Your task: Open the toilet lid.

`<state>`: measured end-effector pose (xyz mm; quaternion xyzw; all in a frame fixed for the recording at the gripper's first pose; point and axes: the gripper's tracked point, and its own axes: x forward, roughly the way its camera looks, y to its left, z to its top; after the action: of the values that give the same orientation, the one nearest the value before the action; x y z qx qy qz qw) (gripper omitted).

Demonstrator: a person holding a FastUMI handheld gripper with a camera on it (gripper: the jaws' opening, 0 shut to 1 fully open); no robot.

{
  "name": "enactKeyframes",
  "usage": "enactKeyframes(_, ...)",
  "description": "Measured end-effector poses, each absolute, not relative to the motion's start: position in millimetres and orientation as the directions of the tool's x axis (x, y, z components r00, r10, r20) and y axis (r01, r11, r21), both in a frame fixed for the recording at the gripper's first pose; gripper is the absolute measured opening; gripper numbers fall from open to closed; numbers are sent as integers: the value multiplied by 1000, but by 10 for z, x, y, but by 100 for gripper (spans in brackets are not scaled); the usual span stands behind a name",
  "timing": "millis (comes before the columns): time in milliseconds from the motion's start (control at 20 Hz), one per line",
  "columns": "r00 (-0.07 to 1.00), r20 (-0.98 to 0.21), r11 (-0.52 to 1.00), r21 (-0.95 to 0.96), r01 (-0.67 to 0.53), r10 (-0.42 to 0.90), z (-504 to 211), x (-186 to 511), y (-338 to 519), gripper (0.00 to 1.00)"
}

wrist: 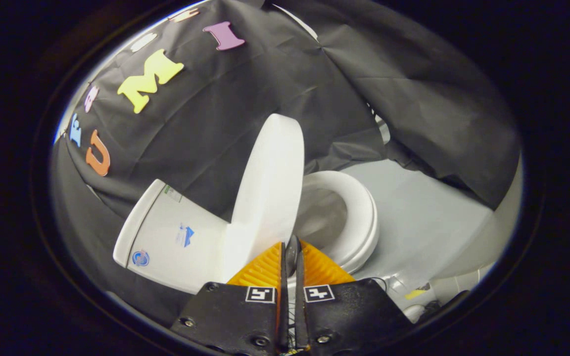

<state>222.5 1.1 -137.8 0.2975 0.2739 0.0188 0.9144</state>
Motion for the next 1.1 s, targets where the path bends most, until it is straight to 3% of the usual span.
enactKeyframes(1100, 880, -456, 896, 434, 91, 131, -965, 2181, 489, 8)
